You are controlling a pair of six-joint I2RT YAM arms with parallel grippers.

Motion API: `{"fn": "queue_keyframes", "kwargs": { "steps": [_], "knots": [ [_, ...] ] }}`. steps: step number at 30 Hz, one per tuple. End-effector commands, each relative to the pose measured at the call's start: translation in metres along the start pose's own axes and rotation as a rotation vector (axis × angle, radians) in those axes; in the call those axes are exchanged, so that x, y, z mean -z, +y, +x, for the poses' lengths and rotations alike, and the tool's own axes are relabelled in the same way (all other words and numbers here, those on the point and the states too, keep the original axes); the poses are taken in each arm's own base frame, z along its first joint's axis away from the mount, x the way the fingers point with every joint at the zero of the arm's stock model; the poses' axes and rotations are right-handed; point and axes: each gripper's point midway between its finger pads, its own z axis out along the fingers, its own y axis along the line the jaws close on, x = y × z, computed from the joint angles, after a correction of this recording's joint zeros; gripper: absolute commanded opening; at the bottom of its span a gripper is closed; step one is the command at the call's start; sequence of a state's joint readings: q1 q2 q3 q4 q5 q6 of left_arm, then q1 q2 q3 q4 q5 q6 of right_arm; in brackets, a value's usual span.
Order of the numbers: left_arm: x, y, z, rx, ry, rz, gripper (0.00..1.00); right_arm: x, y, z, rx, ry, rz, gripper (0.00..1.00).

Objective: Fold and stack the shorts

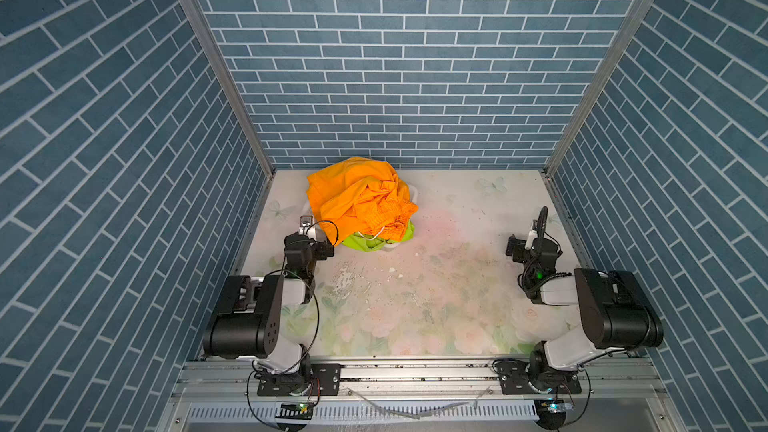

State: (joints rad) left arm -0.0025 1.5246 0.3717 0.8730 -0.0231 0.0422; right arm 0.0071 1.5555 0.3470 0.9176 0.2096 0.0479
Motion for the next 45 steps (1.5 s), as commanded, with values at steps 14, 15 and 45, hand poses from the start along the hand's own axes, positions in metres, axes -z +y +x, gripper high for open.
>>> {"fn": "queue_keyframes", "kwargs": {
  "steps": [14, 15, 45],
  "knots": [
    [-0.001, -0.003, -0.004, -0.011, -0.006, 0.010, 1.00, -0.003, -0.003, -0.015, -0.029, -0.031, 0.010, 0.99],
    [-0.001, -0.002, -0.004, -0.012, -0.005, 0.010, 1.00, -0.002, -0.003, -0.015, -0.030, -0.031, 0.010, 0.99],
    [0.068, 0.058, -0.036, 0.781, 0.102, -0.268, 1.00, 0.048, 0.014, -0.094, -0.313, 0.094, -0.054, 0.99]
  ]
}}
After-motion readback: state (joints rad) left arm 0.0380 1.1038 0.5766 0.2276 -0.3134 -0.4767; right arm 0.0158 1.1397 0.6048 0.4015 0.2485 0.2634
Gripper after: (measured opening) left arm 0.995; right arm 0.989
